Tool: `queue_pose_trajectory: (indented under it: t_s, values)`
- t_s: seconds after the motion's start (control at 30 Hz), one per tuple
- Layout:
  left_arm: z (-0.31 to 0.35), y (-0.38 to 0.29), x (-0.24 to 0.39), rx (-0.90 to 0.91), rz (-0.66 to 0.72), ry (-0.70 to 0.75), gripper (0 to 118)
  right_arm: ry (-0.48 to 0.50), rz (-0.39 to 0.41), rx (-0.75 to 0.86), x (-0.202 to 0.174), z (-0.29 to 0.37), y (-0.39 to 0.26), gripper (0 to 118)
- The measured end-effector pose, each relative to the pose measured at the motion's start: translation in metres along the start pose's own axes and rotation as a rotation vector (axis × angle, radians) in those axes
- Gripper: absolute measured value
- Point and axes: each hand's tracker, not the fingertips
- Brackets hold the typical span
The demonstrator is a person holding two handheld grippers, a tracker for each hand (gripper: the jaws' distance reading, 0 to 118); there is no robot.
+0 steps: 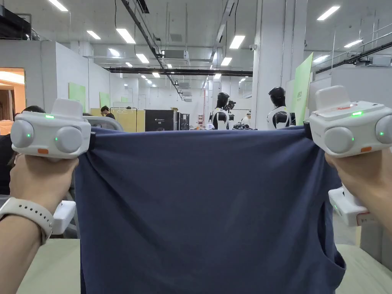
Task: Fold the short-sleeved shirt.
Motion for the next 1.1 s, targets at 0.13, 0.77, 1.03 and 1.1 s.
queue_pose_trajectory:
  t_s: [0.13,0.77,1.03,1.1]
  values:
    - [-0.014,-0.063,0.010,-0.122,0.044,-0.031,5,0.022,-0.005,-0.100,-0.019,-0.001,-0.065,3]
    - [0.174,-0.258,-0.008,-0.347,0.012,-0.174,5,0.176,0.003,-0.332,-0.005,0.200,-0.240,3]
    - [0.277,-0.419,-0.024,-0.674,-0.010,-0.225,5,0.275,-0.031,-0.745,-0.029,0.312,-0.409,3]
    - [0.286,-0.440,-0.030,-0.715,0.019,-0.217,5,0.280,-0.077,-0.821,-0.034,0.326,-0.436,3]
